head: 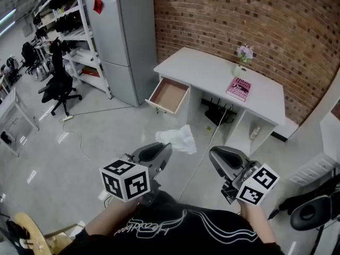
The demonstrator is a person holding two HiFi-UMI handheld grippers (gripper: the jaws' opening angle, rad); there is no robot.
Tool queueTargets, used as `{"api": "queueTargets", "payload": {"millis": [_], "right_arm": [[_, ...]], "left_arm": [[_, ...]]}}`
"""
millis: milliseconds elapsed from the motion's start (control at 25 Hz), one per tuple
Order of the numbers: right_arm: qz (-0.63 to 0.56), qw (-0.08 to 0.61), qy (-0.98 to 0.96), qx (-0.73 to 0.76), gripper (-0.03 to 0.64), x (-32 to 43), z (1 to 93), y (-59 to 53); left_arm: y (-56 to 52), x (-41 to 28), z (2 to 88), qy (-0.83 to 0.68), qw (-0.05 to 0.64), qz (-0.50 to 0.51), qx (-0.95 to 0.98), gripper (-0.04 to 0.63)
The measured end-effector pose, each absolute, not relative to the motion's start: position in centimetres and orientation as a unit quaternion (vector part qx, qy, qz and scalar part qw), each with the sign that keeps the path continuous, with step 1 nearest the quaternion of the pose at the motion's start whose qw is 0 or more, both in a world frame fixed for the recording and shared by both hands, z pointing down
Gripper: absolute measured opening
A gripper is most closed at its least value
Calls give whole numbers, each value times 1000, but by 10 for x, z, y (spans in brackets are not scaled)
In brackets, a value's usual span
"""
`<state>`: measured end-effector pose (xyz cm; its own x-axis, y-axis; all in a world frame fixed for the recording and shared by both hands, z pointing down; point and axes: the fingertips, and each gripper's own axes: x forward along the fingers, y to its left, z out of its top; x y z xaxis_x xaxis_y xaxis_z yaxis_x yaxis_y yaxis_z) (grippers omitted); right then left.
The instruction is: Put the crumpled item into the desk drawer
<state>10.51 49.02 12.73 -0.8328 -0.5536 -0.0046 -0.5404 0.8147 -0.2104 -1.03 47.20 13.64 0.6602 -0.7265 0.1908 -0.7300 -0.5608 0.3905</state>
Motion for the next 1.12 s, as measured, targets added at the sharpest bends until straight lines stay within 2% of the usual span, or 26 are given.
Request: {"api": "queueTargets", "payload": {"millis": [320, 640, 880, 1120], "right_arm": [[-104, 29, 950, -291, 54, 114, 139, 472], [-127, 23, 942, -311, 55, 133, 184, 423], [-151, 16, 933, -326, 55, 141, 213, 353], [-188, 5, 924, -332, 55, 134, 238, 239]], "left_arm": [[459, -5, 150, -418, 228, 5, 879, 57], [401, 11, 193, -412, 247, 22, 877, 57], [328, 22, 218, -397, 265, 35, 878, 57], [210, 17, 249, -391, 296, 59, 869, 57]]}}
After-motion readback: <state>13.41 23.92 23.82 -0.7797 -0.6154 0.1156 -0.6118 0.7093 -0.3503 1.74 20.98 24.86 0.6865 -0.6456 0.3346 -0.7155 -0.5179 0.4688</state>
